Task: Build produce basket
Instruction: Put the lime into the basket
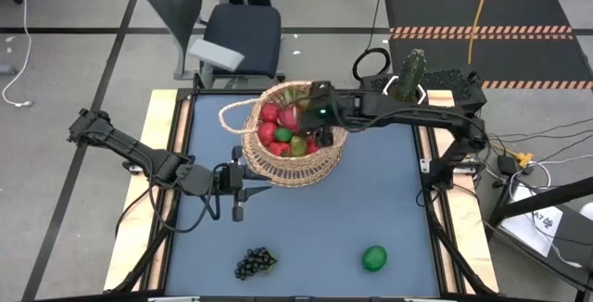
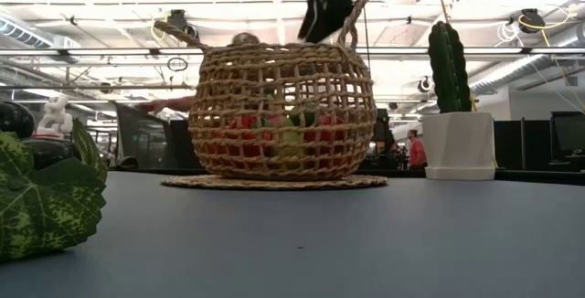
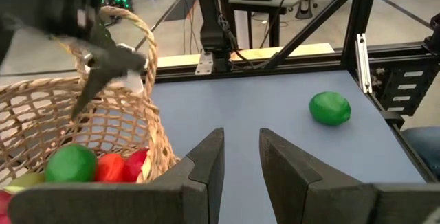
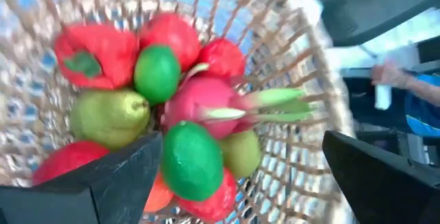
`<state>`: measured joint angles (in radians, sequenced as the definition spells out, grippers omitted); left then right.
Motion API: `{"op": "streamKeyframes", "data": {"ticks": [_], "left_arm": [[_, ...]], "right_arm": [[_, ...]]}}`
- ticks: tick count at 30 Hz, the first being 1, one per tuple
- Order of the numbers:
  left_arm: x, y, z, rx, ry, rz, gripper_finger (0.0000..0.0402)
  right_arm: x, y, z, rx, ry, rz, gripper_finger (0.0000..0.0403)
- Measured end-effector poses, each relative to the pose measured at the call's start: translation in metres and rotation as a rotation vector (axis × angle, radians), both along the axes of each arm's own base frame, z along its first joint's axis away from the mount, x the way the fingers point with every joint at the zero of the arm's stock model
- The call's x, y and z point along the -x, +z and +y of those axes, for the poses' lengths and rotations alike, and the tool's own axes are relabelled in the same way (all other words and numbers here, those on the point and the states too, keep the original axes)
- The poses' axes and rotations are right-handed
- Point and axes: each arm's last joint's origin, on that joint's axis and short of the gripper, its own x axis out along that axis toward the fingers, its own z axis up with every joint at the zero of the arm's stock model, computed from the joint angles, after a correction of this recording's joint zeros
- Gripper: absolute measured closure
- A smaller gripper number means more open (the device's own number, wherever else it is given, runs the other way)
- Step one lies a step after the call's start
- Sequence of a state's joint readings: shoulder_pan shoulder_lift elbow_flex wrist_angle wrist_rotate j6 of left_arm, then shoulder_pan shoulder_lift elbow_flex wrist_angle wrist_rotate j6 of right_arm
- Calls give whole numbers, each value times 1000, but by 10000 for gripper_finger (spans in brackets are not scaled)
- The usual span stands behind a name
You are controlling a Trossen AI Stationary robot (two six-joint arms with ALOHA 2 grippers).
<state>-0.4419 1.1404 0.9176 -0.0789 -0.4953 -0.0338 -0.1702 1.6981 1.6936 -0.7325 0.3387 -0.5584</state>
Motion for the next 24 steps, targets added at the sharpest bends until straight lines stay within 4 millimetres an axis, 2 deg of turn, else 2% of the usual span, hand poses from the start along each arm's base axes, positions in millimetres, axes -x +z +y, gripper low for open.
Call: {"op": "streamKeyframes", "data": {"ticks": [6, 11, 17, 24], "left_arm": [[0, 0, 0, 0, 0, 0, 309], [0, 0, 0, -1, 0, 2, 309], [0, 0, 0, -1, 0, 2, 309], [0, 0, 0, 4, 1, 2, 309]], "right_arm": [[30, 39, 24, -64, -6, -139, 7], [58, 60, 48, -252, 8, -215, 7], [85, 69, 78, -466, 27, -189, 7], [102, 65, 114, -628, 42, -67, 7]]}}
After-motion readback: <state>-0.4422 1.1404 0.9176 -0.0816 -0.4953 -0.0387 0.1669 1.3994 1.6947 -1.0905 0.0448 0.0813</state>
